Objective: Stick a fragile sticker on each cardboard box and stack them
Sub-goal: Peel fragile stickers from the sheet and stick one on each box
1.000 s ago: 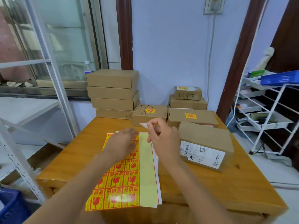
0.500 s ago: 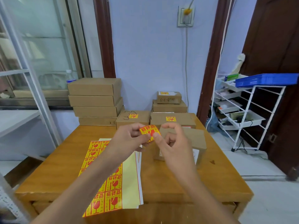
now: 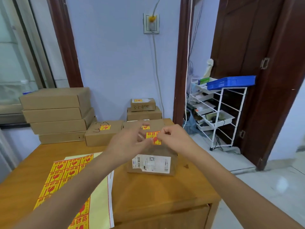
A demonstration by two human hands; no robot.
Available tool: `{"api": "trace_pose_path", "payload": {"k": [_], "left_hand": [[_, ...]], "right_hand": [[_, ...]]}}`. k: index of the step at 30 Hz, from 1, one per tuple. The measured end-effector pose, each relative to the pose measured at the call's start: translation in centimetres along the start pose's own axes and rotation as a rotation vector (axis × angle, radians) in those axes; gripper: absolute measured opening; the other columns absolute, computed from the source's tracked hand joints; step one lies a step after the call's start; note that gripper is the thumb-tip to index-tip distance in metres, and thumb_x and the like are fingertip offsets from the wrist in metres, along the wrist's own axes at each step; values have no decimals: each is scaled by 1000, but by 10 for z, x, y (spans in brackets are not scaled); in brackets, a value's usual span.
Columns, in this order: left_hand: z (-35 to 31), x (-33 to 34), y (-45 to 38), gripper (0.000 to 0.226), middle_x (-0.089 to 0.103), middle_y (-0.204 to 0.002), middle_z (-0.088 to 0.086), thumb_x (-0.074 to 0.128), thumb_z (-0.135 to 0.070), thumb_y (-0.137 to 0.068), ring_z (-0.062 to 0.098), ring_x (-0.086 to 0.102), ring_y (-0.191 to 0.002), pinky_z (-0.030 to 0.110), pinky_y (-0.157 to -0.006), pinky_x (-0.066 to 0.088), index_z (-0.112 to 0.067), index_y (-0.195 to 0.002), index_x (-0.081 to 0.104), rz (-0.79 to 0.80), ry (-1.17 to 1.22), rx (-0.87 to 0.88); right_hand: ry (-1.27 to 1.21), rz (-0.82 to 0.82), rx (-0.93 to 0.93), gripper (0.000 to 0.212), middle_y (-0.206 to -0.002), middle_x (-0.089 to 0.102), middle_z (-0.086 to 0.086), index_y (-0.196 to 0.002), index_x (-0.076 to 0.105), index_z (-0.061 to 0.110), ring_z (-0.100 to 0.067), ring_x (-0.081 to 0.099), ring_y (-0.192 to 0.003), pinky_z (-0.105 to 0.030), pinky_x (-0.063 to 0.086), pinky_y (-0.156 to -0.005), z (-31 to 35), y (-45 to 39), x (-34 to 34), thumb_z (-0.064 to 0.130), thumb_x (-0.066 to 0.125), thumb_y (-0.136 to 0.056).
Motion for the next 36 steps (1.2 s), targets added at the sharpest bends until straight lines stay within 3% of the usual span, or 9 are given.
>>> {"api": "trace_pose_path", "payload": {"k": [2, 4, 6, 10, 13, 16, 23, 31, 36], "left_hand": [[18, 2, -11, 36, 63, -115, -28, 50, -52, -99, -2, 61, -107, 42, -93, 53, -46, -134, 46, -60, -19, -43], [42, 10, -21, 36, 62, -129, -19, 37, -50, -103, 10, 57, -120, 45, -100, 49, -41, -136, 49, -71, 2, -111], [59, 27, -27, 39, 63, -131, -9, 31, -46, -106, 17, 56, -122, 41, -101, 46, -37, -136, 54, -48, 23, -159], [60, 44, -9, 46, 63, -119, -10, 23, -44, -109, 9, 53, -111, 18, -88, 39, -26, -130, 61, -96, 122, -131], [54, 35, 9, 51, 57, -121, -17, 17, -53, -108, 2, 44, -114, 28, -100, 38, -31, -128, 57, -229, 126, -70], [48, 30, 22, 53, 52, -128, -19, 14, -63, -103, 4, 40, -121, 33, -101, 41, -38, -133, 49, -299, 116, -39], [35, 31, 38, 60, 45, -138, -12, 29, -69, -96, 9, 32, -132, 30, -106, 35, -31, -139, 46, -293, -113, 7], [34, 32, 40, 54, 41, -141, -13, 49, -66, -86, 13, 31, -135, 29, -103, 30, -36, -131, 50, -313, -194, 49], [30, 31, 43, 52, 43, -142, -9, 53, -68, -84, 18, 34, -135, 35, -107, 37, -35, -125, 54, -328, -223, 60]], "right_hand": [[-18, -27, 15, 34, -65, 43, -5, -65, 50, 8, -15, 37, -57, -30, 30, -57, -4, -8, 2, 24, 62, -93], [-17, -35, 11, 33, -60, 40, -1, -67, 51, 12, -9, 33, -50, -24, 29, -50, -2, -12, 9, 21, 60, -97], [-11, -41, 34, 31, -49, 38, 10, -69, 54, 15, -5, 32, -41, -17, 24, -43, -5, -15, 17, 23, 59, -98], [66, -44, 46, 40, -45, 43, 13, -57, 53, 22, -4, 37, -46, -27, 29, -53, -14, -14, 20, 33, 61, -95], [55, -58, 7, 37, -49, 51, 16, -59, 59, 24, -5, 44, -53, -29, 35, -57, -14, -8, 15, 31, 63, -95], [89, -57, -57, 29, -59, 60, 13, -65, 66, 24, -2, 50, -56, -27, 41, -60, -7, 2, 16, 30, 67, -94], [264, -102, -120, 26, -59, 64, 22, -64, 68, 34, 0, 59, -60, -27, 48, -61, 0, 17, 11, 40, 73, -89], [225, -133, -162, 24, -60, 64, 13, -65, 70, 31, -4, 54, -57, -31, 49, -62, -5, 24, 14, 39, 77, -87], [296, -167, -144, 22, -61, 63, 19, -66, 68, 32, -4, 60, -63, -32, 54, -65, -5, 25, 15, 39, 73, -87]]}}
Point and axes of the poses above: each hand's wrist, its own y-axis away from the middle knuckle, its own x-axis out of the palm, z = x × y, the point moved 10 cm from there along -y, towards the middle knuckle
